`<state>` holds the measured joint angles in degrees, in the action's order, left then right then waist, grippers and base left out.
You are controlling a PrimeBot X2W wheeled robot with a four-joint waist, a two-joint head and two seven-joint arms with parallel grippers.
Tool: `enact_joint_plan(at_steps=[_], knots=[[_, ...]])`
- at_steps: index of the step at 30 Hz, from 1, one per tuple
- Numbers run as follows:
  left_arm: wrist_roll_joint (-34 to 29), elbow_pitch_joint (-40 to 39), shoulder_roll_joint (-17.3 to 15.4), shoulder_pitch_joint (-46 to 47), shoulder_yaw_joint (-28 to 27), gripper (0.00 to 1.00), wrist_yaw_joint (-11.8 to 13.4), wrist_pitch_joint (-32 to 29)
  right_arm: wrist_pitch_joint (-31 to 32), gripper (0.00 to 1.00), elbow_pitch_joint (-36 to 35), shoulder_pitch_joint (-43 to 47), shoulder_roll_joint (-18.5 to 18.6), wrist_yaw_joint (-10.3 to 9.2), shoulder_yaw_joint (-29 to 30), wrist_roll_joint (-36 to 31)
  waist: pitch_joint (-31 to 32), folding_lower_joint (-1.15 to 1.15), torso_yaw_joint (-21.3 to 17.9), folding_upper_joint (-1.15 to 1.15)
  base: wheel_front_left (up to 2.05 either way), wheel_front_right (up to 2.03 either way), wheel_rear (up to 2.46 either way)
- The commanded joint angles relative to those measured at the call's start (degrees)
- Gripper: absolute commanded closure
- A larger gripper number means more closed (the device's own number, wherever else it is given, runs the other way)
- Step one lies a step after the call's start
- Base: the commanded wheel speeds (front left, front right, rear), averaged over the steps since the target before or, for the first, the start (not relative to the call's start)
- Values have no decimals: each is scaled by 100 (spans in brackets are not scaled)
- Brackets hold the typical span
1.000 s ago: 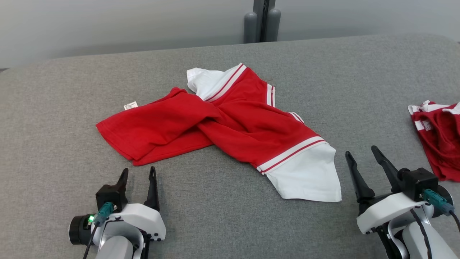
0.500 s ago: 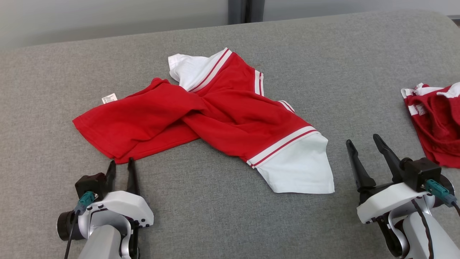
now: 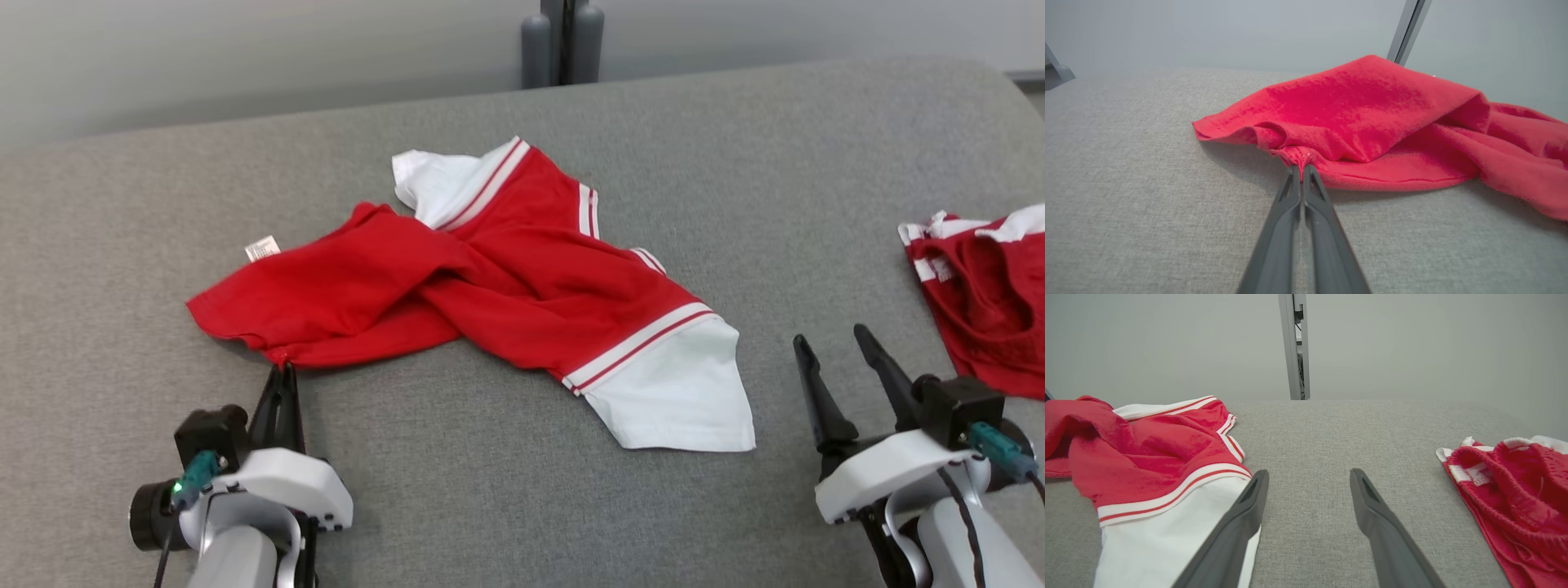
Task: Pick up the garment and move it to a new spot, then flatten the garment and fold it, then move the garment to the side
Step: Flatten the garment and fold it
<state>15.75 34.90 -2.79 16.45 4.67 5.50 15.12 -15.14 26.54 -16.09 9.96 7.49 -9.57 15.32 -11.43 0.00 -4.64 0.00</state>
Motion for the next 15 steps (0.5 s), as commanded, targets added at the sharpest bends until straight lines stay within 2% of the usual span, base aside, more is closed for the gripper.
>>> enact_joint_plan(at_steps=[1, 8, 15], knots=[[-71, -94, -24, -99, 26, 100, -39, 2, 4, 0, 25, 85, -8, 1, 30, 20, 210, 0, 110, 0, 0, 0, 0], [-325, -805, -25, -998, 83, 100, -26, 1, 4, 0, 160, 472, -168, 1, 95, 10, 886, 0, 378, 0, 0, 0, 0], [-458, -692, -26, -1702, -120, 100, -25, 2, 4, 0, 168, 775, -299, 1, 111, -53, 1165, 0, 353, 0, 0, 0, 0]])
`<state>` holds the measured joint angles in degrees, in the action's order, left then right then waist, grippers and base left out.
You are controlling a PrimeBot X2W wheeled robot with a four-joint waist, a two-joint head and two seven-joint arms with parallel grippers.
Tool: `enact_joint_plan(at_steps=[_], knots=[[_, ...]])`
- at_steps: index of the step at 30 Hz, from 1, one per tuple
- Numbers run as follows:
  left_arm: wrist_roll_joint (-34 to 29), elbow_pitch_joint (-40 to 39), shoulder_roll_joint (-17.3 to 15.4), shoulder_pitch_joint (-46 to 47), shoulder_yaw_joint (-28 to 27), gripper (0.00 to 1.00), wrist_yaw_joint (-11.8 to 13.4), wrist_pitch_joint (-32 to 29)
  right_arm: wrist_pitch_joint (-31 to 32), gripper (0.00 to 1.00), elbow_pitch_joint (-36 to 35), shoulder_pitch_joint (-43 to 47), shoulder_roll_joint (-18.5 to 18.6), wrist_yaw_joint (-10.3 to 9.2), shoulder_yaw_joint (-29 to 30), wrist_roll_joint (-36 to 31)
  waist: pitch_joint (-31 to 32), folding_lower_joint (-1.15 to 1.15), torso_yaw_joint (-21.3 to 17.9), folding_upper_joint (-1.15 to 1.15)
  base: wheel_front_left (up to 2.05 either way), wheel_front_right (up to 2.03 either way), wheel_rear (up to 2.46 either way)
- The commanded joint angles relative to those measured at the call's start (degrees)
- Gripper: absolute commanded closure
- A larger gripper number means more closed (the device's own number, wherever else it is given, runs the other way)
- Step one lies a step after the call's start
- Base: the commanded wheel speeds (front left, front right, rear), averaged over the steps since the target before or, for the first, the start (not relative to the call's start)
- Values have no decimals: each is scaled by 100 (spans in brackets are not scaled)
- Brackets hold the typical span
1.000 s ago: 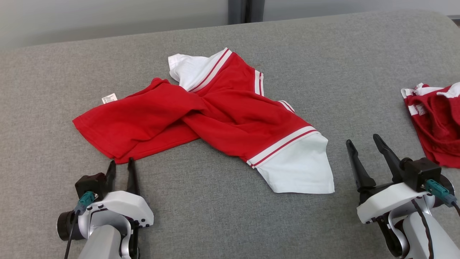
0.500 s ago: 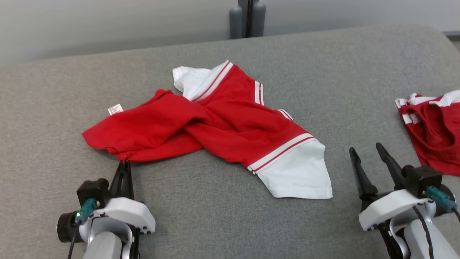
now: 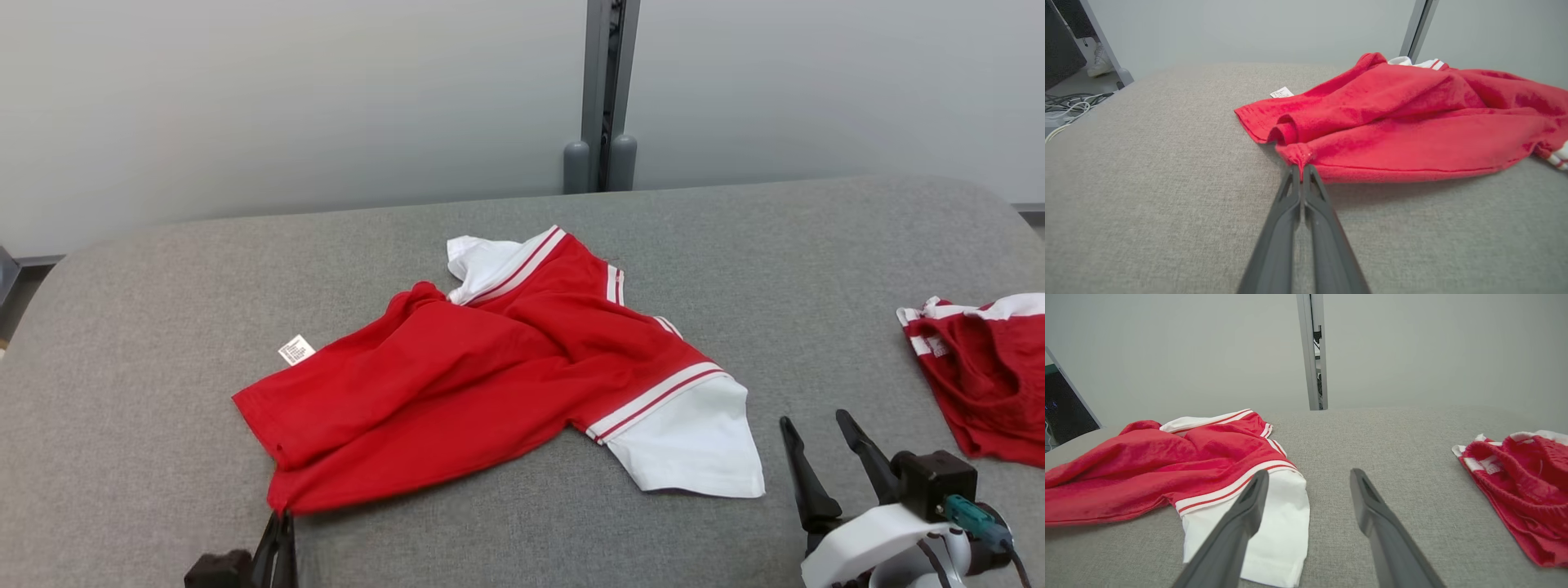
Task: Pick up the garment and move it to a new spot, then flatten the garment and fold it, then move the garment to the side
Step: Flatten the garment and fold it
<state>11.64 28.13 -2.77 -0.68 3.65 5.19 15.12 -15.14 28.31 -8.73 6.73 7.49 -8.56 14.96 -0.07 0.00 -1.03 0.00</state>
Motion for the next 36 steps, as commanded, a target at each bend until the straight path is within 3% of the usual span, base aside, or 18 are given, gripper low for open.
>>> enact_joint_plan(at_steps=[1, 2, 3, 10, 21, 36], knots=[[-88, 34, -31, -43, -50, 87, 9, 2, 4, 0, -30, 77, 16, 1, 52, -44, 49, 0, -24, 0, 0, 0, 0], [-98, 47, -32, -73, -101, 54, 18, 2, 4, 0, -49, 121, 7, 1, 91, -66, 66, 0, -41, 0, 0, 0, 0], [-118, 69, -31, -104, -138, 0, 23, 2, 4, 0, -74, 166, -14, 1, 137, -96, 85, 0, -61, 0, 0, 0, 0], [-286, -108, -32, -204, -348, 0, 133, 3, 4, 0, -422, 424, -181, 1, 497, -459, 183, 0, -207, 0, 0, 0, 0], [-322, -415, -27, -329, -246, 0, 278, 2, 4, 0, -764, 564, -338, 1, 674, -763, 220, 0, -286, 0, 0, 0, 0], [53, 153, -28, 103, -255, 0, 266, 1, 4, 0, -116, 289, -357, 1, 109, -787, -307, 0, -149, 0, 0, 0, 0]])
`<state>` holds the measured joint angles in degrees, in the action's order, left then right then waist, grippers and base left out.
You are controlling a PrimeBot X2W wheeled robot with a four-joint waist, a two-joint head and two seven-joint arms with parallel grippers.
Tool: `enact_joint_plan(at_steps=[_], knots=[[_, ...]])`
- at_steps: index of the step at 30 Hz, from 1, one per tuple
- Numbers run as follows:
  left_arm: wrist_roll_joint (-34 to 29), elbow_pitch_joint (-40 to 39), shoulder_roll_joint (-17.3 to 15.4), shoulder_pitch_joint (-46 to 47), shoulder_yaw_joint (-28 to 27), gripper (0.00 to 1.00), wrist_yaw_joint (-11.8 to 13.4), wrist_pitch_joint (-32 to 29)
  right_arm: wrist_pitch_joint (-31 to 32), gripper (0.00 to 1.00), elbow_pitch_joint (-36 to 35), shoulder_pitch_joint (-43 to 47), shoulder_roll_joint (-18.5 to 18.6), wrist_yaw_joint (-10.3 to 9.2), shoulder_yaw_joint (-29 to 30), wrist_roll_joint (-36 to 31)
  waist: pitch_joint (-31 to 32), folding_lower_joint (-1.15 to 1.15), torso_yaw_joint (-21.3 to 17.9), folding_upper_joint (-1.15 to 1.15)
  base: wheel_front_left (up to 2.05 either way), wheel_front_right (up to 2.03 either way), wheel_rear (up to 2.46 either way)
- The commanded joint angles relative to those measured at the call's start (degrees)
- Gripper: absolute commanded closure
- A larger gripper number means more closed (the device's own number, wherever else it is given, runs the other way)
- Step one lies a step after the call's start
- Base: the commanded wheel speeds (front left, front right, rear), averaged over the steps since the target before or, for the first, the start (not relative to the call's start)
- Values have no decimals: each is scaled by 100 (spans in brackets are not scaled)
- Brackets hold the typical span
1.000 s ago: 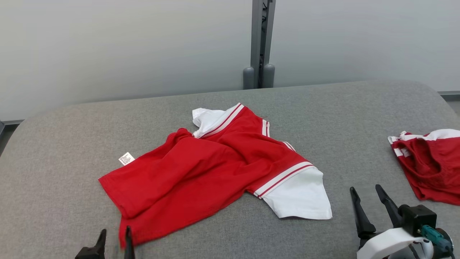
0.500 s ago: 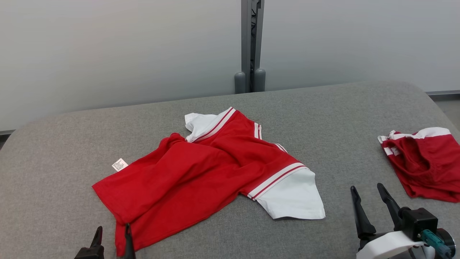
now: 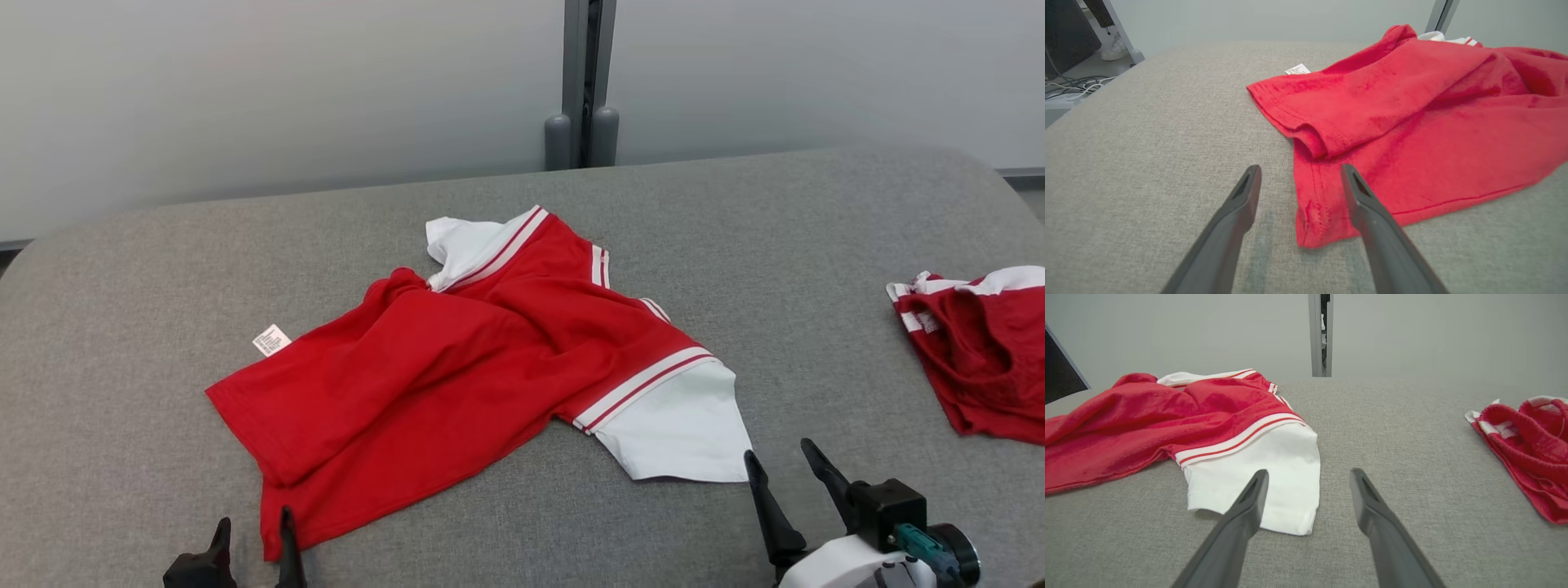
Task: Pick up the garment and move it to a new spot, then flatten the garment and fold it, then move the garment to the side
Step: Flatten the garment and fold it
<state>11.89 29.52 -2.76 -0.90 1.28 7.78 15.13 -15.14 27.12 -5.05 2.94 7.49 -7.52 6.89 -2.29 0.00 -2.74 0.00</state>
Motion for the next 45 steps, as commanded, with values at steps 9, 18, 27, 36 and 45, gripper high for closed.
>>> enact_joint_plan(at_steps=[9, 18, 27, 36, 45], knots=[[275, 671, -26, 522, -39, 7, -120, 0, 4, 0, 348, -392, 41, 1, -173, 29, -436, 0, 20, 0, 0, 0, 0], [594, 777, -15, 337, 387, 28, -134, -17, 4, 0, 466, -434, 76, 1, -114, 38, -479, 0, 73, 0, 0, 0, 0], [655, 721, -19, 378, 645, 100, -29, -18, 4, 0, 626, -467, 71, 0, -53, 65, -498, 0, 137, 0, 0, 0, 0], [512, 305, -28, 333, 559, 100, 18, 0, 4, 0, 823, -447, 51, 1, -77, 107, -472, 0, 260, 0, 0, 0, 0], [393, 125, -28, 302, 558, 100, -36, 0, 8, 43, 1512, -638, 29, 1, -159, 279, -434, 0, 350, 0, 0, 0, 0]])
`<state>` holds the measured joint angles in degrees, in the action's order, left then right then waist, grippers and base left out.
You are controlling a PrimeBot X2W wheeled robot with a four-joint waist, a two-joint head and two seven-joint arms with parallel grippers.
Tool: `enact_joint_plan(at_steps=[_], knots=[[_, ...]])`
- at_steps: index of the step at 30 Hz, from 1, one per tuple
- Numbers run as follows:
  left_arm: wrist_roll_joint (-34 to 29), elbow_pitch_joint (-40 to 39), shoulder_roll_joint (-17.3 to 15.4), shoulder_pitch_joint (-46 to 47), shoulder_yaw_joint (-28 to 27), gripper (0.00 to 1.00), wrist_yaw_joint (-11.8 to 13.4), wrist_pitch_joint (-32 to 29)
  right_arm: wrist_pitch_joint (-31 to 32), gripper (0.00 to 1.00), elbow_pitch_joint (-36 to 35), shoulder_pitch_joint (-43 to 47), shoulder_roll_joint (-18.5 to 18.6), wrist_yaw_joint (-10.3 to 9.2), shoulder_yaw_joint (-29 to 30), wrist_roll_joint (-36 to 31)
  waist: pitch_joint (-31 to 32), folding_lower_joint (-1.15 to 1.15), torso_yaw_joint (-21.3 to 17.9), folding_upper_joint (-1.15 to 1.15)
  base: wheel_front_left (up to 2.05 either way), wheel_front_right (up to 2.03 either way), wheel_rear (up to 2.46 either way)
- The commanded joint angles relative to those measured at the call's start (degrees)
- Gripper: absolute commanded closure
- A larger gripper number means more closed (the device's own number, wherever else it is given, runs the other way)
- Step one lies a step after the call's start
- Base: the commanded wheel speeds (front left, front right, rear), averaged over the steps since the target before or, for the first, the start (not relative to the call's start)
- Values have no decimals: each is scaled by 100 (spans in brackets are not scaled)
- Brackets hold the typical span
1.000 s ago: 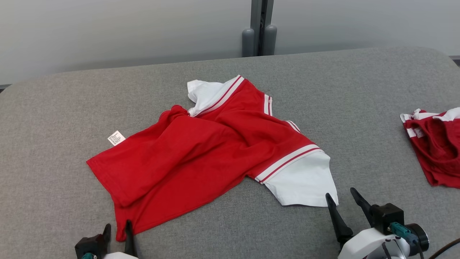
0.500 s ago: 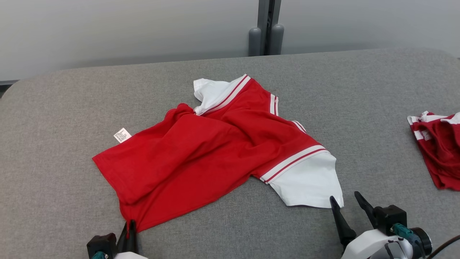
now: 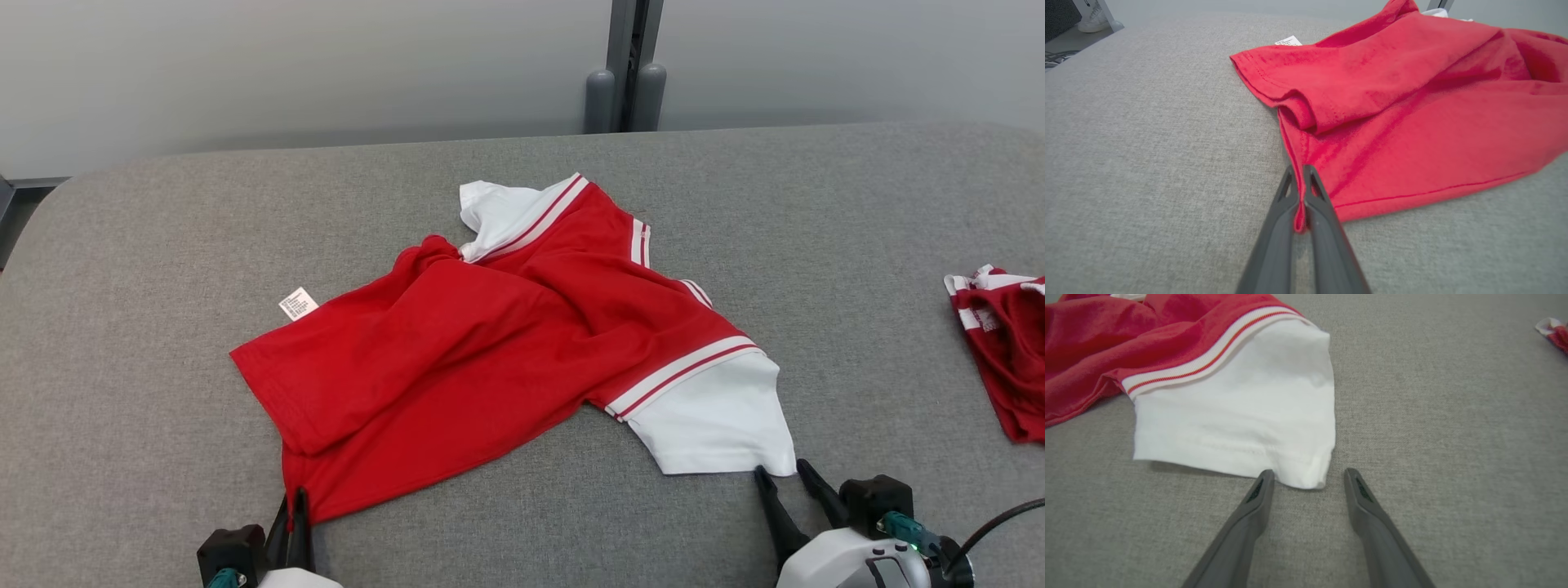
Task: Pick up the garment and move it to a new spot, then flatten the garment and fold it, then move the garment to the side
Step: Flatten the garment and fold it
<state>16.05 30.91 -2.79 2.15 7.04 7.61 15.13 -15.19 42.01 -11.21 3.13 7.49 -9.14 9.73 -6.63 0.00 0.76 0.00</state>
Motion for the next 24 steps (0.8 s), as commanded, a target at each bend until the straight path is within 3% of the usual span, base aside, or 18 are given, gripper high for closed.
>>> enact_joint_plan(at_steps=[1, 2, 3, 5, 10, 16, 21, 24], knots=[[-43, -31, -25, 6, -19, 100, -16, 0, 12, 54, 69, -55, 8, 0, -11, 18, 1, 0, 1, 0, 0, 0, 0], [-56, -47, -25, 15, -21, 100, -17, 0, 12, 65, 102, -84, 5, 1, -29, 43, 5, 0, 0, 0, 0, 0, 0], [-50, -58, -25, 17, -21, 100, -19, 0, 12, 89, 122, -107, 5, 1, -39, 60, 14, 0, -1, 0, 0, 0, 0], [-63, -69, -25, 5, -18, 100, -25, 0, 12, 100, 181, -144, 7, 0, -48, 150, 40, 0, -4, 0, 0, 0, 0], [-136, -185, -25, -20, -97, 100, -28, 0, 10, 100, 10, -183, 10, 0, -83, 263, 130, 0, -16, 0, 0, 0, 0], [-364, -827, -35, 134, -439, 100, -112, 0, 8, 100, -1041, -81, 126, 1, 189, 432, 395, 0, -111, 0, 0, 0, 0], [-645, -1518, -245, 618, -738, 100, -330, 3, 8, 100, -2184, -515, 414, 1, 276, 574, 613, 0, -247, 0, 0, 0, 0], [-864, -1663, -573, 1172, -730, 100, -522, 3, 9, 100, -2675, -1004, 674, 0, 254, 636, 691, 0, -305, 0, 0, 0, 0]])
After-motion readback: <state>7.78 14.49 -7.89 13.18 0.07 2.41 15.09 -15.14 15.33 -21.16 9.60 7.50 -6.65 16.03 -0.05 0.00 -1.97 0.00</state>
